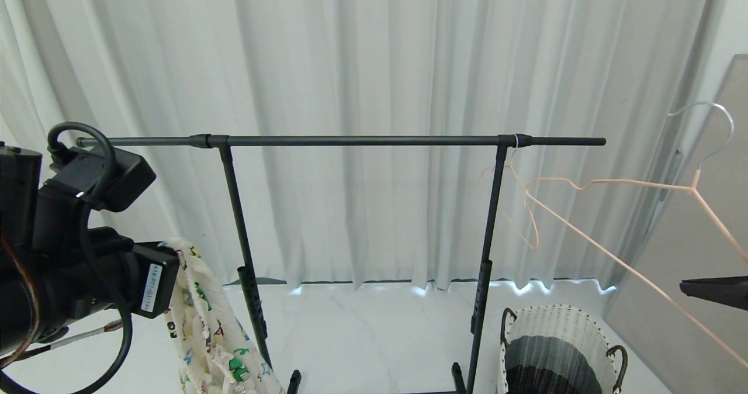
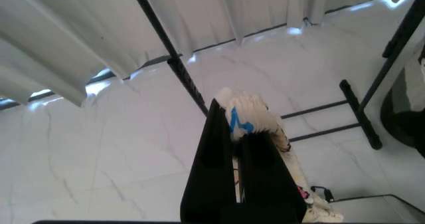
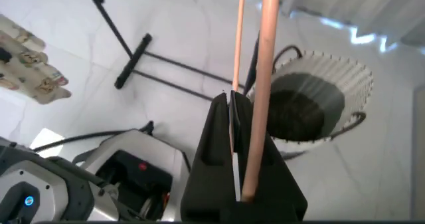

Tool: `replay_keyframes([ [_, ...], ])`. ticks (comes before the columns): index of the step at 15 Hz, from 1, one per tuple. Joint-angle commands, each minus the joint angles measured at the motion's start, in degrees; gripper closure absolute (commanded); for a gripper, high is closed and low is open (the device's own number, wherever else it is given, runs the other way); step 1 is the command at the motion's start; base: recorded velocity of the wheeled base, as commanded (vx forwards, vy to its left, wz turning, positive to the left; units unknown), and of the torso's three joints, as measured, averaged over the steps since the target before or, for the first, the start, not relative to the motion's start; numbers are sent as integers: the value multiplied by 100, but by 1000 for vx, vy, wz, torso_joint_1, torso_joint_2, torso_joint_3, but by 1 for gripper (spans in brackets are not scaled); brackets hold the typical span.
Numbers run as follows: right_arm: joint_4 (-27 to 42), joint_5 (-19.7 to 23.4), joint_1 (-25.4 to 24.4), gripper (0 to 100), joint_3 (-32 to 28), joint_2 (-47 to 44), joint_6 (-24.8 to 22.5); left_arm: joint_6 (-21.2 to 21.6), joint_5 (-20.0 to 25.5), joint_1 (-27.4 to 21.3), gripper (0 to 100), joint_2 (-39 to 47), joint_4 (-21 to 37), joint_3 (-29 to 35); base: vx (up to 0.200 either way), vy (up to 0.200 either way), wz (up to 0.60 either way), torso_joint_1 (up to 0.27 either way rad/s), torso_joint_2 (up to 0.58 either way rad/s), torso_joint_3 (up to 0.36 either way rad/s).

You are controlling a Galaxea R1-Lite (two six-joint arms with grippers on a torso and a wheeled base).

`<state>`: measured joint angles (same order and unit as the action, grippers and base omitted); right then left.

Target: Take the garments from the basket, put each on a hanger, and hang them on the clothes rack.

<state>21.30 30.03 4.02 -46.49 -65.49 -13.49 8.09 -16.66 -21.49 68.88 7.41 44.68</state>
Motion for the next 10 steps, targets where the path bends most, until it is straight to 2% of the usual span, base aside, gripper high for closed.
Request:
replay_keyframes([
  [1,24,30,-771,100,9,159,14,-1,-3,-48,100,12,6,-135,0,0,0,0,0,0],
  [4,6,65,-1826,100,79,10,137,-10,5,-356,100,117,6,120,0,0,0,0,0,0],
  [6,-12,118,-2608,100,97,-87,374,-133,-3,-540,100,609,-3,577,0,0,0,0,0,0],
  [8,-82,135,-3294,100,132,-96,682,-660,-188,-663,100,1269,-3,1192,0,0,0,0,0,0],
  [10,-425,135,-3874,100,334,-105,849,-1231,-742,-786,100,1910,-3,1746,0,0,0,0,0,0],
])
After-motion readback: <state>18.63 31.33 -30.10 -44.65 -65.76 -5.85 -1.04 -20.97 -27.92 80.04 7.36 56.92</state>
